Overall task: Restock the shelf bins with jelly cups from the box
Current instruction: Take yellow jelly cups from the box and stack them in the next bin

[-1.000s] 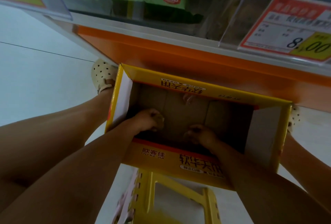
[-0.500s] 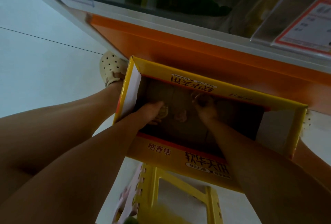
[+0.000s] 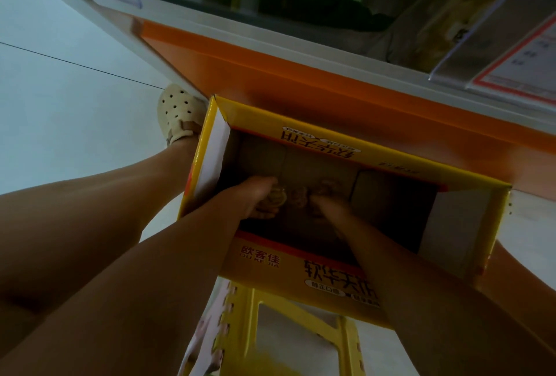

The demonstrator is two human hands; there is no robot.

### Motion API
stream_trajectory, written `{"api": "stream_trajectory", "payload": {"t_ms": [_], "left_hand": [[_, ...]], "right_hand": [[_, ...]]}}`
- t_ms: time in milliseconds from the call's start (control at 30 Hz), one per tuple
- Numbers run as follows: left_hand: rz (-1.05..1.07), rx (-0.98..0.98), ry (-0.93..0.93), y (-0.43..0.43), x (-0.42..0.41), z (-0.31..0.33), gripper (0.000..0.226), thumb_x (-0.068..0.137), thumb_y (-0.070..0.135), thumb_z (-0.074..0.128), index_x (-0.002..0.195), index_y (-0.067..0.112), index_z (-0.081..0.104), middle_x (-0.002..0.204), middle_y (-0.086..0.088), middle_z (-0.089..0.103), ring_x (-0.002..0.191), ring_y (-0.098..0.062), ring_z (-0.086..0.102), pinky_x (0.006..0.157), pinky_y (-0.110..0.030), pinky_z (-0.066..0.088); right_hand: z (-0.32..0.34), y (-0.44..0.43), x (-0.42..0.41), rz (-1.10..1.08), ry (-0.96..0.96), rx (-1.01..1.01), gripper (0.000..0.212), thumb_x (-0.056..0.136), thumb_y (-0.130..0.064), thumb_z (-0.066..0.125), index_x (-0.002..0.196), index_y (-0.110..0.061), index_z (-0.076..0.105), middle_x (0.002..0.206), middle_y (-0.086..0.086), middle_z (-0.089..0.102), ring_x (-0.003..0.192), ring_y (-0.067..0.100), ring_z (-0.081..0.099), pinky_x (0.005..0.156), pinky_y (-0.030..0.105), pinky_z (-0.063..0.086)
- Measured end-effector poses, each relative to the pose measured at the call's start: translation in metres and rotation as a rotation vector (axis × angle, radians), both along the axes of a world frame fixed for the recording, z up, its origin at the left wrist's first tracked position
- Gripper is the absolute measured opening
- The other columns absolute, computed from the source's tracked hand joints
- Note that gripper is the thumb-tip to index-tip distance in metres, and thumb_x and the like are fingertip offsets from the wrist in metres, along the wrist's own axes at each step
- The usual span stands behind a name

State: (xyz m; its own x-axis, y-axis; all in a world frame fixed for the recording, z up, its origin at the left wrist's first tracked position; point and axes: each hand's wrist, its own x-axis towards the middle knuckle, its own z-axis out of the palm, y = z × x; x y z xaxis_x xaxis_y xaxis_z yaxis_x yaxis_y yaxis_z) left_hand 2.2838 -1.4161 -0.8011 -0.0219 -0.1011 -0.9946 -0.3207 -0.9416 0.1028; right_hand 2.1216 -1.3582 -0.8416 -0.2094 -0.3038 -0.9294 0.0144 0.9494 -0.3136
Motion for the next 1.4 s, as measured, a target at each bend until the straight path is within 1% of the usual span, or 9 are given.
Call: {"api": "stream_trajectory", "payload": {"t_ms": [200, 400, 633, 767, 900, 1067, 1167, 1300, 1400], "left_hand": [[0.02, 0.015, 0.046, 0.004, -0.014, 0.0, 0.025, 0.1, 0.031, 0.044, 0.1, 0.011, 0.059, 0.089, -0.009, 0.065, 0.071, -0.021, 0.062, 0.064, -0.031, 0.05], [0.111, -0.017, 0.132, 0.009, -0.003, 0.023, 0.029, 0.096, 0.034, 0.046, 0.107, 0.011, 0.06, 0.09, -0.012, 0.067, 0.075, -0.022, 0.065, 0.067, -0.032, 0.052], [0.056, -0.019, 0.388, 0.027, -0.006, 0.074, 0.032, 0.092, 0.032, 0.061, 0.119, 0.015, 0.066, 0.117, -0.011, 0.07, 0.105, -0.024, 0.069, 0.084, -0.039, 0.056], [-0.028, -0.154, 0.379, 0.039, -0.018, 0.115, 0.021, 0.088, 0.018, 0.068, 0.108, 0.022, 0.071, 0.118, -0.012, 0.067, 0.104, -0.028, 0.068, 0.076, -0.039, 0.058], [-0.048, -0.276, 0.399, 0.048, -0.024, 0.147, 0.015, 0.091, 0.02, 0.065, 0.099, 0.029, 0.074, 0.113, -0.009, 0.068, 0.104, -0.024, 0.066, 0.068, -0.032, 0.057], [-0.083, -0.371, 0.471, 0.042, -0.023, 0.199, 0.007, 0.092, 0.027, 0.061, 0.093, 0.024, 0.068, 0.105, -0.01, 0.064, 0.092, -0.019, 0.066, 0.065, -0.027, 0.054], [-0.169, -0.468, 0.491, 0.038, -0.022, 0.239, 0.017, 0.096, 0.027, 0.054, 0.084, 0.023, 0.066, 0.092, -0.006, 0.068, 0.086, -0.016, 0.068, 0.062, -0.026, 0.053], [-0.314, -0.673, 0.473, 0.034, -0.019, 0.296, 0.019, 0.098, 0.021, 0.051, 0.085, 0.02, 0.066, 0.088, -0.001, 0.067, 0.09, -0.018, 0.07, 0.063, -0.026, 0.052], [-0.314, -0.842, 0.416, 0.029, -0.018, 0.332, 0.013, 0.088, 0.029, 0.067, 0.099, 0.022, 0.07, 0.1, -0.005, 0.072, 0.093, -0.024, 0.07, 0.065, -0.033, 0.056]], "right_hand": [[0.01, 0.007, 0.01, -0.106, -0.14, 0.008, 0.028, 0.091, -0.016, 0.064, 0.117, -0.014, 0.052, 0.082, -0.001, 0.059, 0.071, 0.009, 0.055, 0.068, 0.027, 0.047], [0.045, 0.016, 0.002, -0.221, -0.256, -0.039, 0.015, 0.091, -0.011, 0.061, 0.1, -0.021, 0.055, 0.083, 0.004, 0.059, 0.076, 0.014, 0.058, 0.076, 0.034, 0.055], [0.111, 0.038, -0.006, -0.172, -0.25, -0.286, 0.046, 0.08, -0.002, 0.071, 0.12, -0.017, 0.055, 0.106, 0.002, 0.06, 0.094, 0.021, 0.063, 0.08, 0.033, 0.056], [0.152, 0.057, -0.017, -0.182, -0.301, -0.396, 0.048, 0.08, 0.005, 0.068, 0.123, -0.012, 0.055, 0.108, 0.007, 0.061, 0.092, 0.024, 0.066, 0.085, 0.038, 0.055], [0.189, 0.06, -0.024, -0.232, -0.364, -0.475, 0.031, 0.093, -0.011, 0.059, 0.122, -0.022, 0.055, 0.117, 0.012, 0.064, 0.106, 0.03, 0.065, 0.083, 0.035, 0.057], [0.247, 0.061, -0.025, -0.116, -0.286, -0.647, 0.011, 0.096, -0.024, 0.057, 0.1, -0.027, 0.067, 0.099, 0.001, 0.072, 0.094, 0.022, 0.068, 0.08, 0.034, 0.055], [0.276, 0.064, -0.03, -0.049, -0.212, -0.695, 0.04, 0.081, -0.037, 0.071, 0.113, -0.015, 0.065, 0.112, 0.008, 0.068, 0.103, 0.027, 0.065, 0.08, 0.033, 0.054], [0.313, 0.058, -0.037, -0.124, -0.187, -0.732, 0.021, 0.089, -0.009, 0.063, 0.109, -0.011, 0.062, 0.112, 0.013, 0.065, 0.097, 0.027, 0.066, 0.077, 0.034, 0.056], [0.354, 0.051, -0.033, -0.108, -0.217, -0.805, 0.02, 0.092, -0.009, 0.058, 0.112, -0.01, 0.058, 0.111, 0.013, 0.064, 0.092, 0.026, 0.068, 0.07, 0.033, 0.055]]}}
